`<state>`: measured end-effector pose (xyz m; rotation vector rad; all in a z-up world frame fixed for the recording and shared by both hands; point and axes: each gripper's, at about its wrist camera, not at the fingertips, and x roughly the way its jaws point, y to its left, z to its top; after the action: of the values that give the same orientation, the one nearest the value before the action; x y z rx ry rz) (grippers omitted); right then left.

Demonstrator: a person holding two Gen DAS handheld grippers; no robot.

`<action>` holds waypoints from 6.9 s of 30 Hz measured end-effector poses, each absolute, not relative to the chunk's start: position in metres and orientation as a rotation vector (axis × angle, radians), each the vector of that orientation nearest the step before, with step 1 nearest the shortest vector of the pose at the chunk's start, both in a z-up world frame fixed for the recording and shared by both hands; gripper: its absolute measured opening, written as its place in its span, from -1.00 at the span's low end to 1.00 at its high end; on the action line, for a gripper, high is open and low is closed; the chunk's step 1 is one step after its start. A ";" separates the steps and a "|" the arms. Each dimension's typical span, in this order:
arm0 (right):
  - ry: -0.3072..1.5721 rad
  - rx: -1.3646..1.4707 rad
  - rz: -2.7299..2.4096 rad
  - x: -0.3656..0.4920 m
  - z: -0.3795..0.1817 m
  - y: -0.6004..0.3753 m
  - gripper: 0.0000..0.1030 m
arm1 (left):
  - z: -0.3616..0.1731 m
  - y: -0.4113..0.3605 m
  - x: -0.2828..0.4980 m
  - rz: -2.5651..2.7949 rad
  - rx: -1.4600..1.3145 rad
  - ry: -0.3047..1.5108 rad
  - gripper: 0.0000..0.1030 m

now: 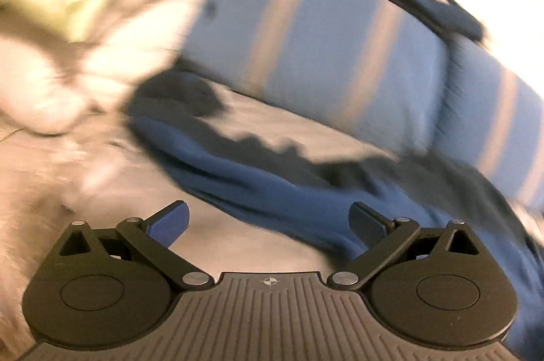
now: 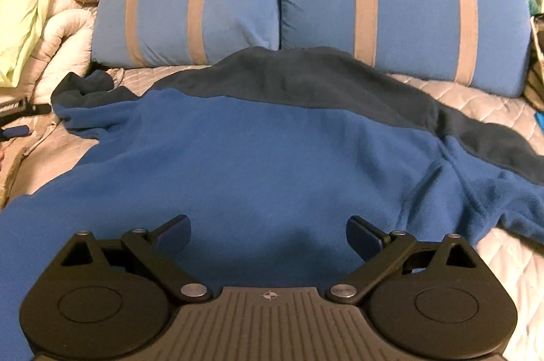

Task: Fold clothes

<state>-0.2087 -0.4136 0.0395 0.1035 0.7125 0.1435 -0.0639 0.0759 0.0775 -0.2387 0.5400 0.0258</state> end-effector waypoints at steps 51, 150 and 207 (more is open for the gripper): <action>0.758 0.145 0.214 -0.203 0.038 -0.409 0.88 | 0.087 0.094 -0.001 -0.291 -0.633 0.575 0.41; 0.765 0.353 0.323 -0.196 0.032 -0.441 0.88 | 0.028 0.087 0.110 -0.323 0.135 0.872 -0.06; 0.721 0.310 0.276 -0.206 0.038 -0.439 0.88 | 0.029 0.027 -0.069 -0.372 0.414 0.831 -0.80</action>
<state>-0.2059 -0.4386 0.0376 0.3098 0.7209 0.2755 -0.0690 0.0268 0.0288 0.4143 0.8309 -0.3717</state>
